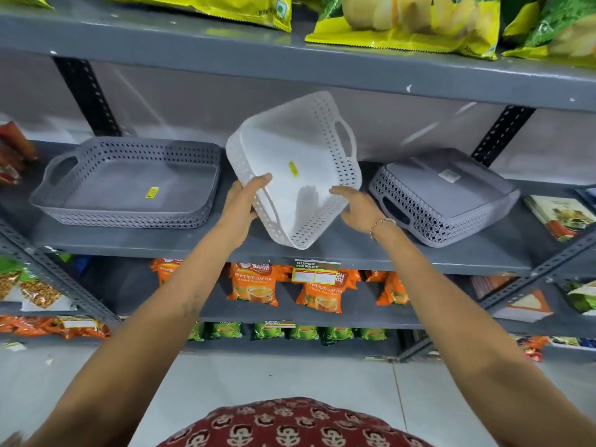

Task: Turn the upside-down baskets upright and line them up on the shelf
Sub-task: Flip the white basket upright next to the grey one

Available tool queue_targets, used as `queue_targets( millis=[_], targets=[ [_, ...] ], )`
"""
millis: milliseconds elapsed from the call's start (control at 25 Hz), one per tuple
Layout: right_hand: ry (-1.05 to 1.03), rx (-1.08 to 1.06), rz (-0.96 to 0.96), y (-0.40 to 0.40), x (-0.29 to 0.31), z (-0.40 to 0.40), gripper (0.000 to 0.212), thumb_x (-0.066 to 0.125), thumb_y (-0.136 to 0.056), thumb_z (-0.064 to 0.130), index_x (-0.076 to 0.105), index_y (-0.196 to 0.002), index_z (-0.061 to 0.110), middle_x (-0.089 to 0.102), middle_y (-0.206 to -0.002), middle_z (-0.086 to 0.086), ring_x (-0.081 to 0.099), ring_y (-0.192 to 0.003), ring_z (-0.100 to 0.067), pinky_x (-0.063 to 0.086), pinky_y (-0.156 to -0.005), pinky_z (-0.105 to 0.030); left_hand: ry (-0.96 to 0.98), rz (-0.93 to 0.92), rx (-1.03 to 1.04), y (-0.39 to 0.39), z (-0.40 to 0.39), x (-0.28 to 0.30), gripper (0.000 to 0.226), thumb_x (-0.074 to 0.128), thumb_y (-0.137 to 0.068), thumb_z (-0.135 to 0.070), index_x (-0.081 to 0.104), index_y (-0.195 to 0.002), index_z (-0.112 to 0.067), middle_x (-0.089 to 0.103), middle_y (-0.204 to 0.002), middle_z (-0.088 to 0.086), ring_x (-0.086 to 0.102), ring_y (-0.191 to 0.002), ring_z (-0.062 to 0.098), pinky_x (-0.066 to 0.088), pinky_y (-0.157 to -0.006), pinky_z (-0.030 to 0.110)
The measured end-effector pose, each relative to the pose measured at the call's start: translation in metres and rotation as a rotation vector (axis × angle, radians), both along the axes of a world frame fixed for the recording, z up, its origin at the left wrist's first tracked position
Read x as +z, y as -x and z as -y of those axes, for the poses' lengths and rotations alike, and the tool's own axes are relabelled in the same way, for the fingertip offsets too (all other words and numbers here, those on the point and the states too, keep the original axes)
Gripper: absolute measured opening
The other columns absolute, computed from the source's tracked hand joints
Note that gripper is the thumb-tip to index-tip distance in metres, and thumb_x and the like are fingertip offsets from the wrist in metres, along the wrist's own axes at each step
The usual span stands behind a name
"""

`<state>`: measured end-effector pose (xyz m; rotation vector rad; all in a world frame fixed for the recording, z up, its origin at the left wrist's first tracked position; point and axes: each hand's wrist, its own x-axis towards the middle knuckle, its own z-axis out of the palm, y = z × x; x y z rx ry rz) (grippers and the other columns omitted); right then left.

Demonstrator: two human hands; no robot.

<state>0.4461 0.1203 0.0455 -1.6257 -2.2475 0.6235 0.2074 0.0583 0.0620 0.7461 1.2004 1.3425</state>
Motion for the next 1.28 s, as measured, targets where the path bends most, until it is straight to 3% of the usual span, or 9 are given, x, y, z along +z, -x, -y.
queue_targets(
  millis=[120,320,400,480,560,640,800,1120,1280],
  targets=[
    [0.068,0.147,0.365,-0.005,-0.014,-0.021,0.060,0.046,-0.078,-0.019,0.049,-0.132,0.007,0.040,-0.147,-0.011,0.031,-0.140,-0.028,0.023,-0.118,-0.036,0.121,0.082,-0.126,0.012,-0.008,-0.003,0.036,0.057,-0.087,-0.042,0.054,-0.118,-0.023,0.065,-0.109,0.000,0.059,-0.106,0.022,0.046,-0.101,0.043],
    [-0.084,0.157,0.420,-0.007,-0.030,-0.027,0.033,0.053,-0.083,-0.007,0.069,-0.106,0.011,0.069,-0.109,-0.013,0.059,-0.106,-0.032,0.045,-0.100,-0.039,0.219,0.079,0.002,0.019,-0.030,-0.011,0.024,0.047,-0.095,-0.038,0.054,-0.108,-0.018,0.064,-0.093,0.001,0.060,-0.087,0.017,0.049,-0.079,0.029],
    [-0.141,0.192,0.459,-0.003,-0.026,-0.025,0.027,0.053,-0.085,-0.003,0.069,-0.103,0.008,0.071,-0.105,-0.015,0.061,-0.102,-0.033,0.049,-0.093,-0.040,0.269,-0.126,0.081,0.018,-0.037,-0.011,0.020,0.043,-0.097,-0.028,0.055,-0.103,-0.014,0.061,-0.096,0.005,0.057,-0.081,0.020,0.045,-0.073,0.031],
    [-0.176,0.218,0.518,0.000,-0.022,-0.025,0.026,0.051,-0.085,-0.001,0.068,-0.104,0.006,0.070,-0.105,-0.017,0.061,-0.102,-0.033,0.049,-0.091,-0.039,0.242,-0.463,0.089,0.005,-0.041,-0.004,0.041,0.039,-0.097,-0.022,0.039,-0.136,-0.009,0.048,-0.136,0.012,0.051,-0.117,0.031,0.042,-0.094,0.038],
    [-0.173,0.232,0.551,0.002,-0.019,-0.026,0.024,0.051,-0.086,-0.002,0.066,-0.104,0.003,0.069,-0.107,-0.019,0.060,-0.104,-0.034,0.046,-0.091,-0.038,0.063,-0.711,0.055,-0.023,-0.034,0.014,0.061,0.041,-0.098,-0.024,0.014,-0.149,-0.005,0.019,-0.158,0.013,0.025,-0.144,0.030,0.026,-0.117,0.040],
    [-0.162,0.232,0.571,0.003,-0.016,-0.026,0.023,0.052,-0.085,-0.003,0.066,-0.103,0.002,0.068,-0.108,-0.019,0.060,-0.105,-0.034,0.044,-0.091,-0.037,-0.109,-0.920,-0.148,-0.054,-0.029,0.017,0.058,0.047,-0.096,-0.026,0.026,-0.146,-0.005,0.037,-0.150,0.017,0.042,-0.134,0.031,0.036,-0.110,0.039],
    [-0.132,0.223,0.606,0.001,-0.014,-0.026,0.022,0.054,-0.085,-0.001,0.066,-0.103,0.005,0.069,-0.107,-0.017,0.061,-0.103,-0.033,0.045,-0.089,-0.037,-0.064,-1.392,-0.685,-0.083,-0.028,-0.021,0.041,0.056,-0.090,-0.031,0.053,-0.117,0.001,0.059,-0.118,0.022,0.056,-0.109,0.036,0.045,-0.083,0.037],
    [-0.176,0.227,0.595,0.025,-0.012,-0.008,0.019,0.051,-0.087,0.000,0.061,-0.102,0.005,0.069,-0.105,-0.017,0.062,-0.097,-0.035,0.045,-0.082,-0.038,-0.044,-1.540,-0.749,-0.049,-0.039,-0.028,0.032,0.051,-0.088,-0.007,0.059,-0.119,-0.002,0.057,-0.115,0.023,0.058,-0.102,0.037,0.043,-0.071,0.032],
    [-0.222,0.238,0.599,0.057,-0.014,0.011,0.025,0.048,-0.088,-0.001,0.055,-0.112,0.005,0.067,-0.111,-0.018,0.061,-0.106,-0.035,0.045,-0.087,-0.039,-0.024,-1.530,-0.824,-0.006,-0.044,-0.020,0.017,0.052,-0.086,-0.003,0.064,-0.098,-0.003,0.060,-0.099,0.019,0.058,-0.092,0.035,0.038,-0.067,0.031]
  ],
)
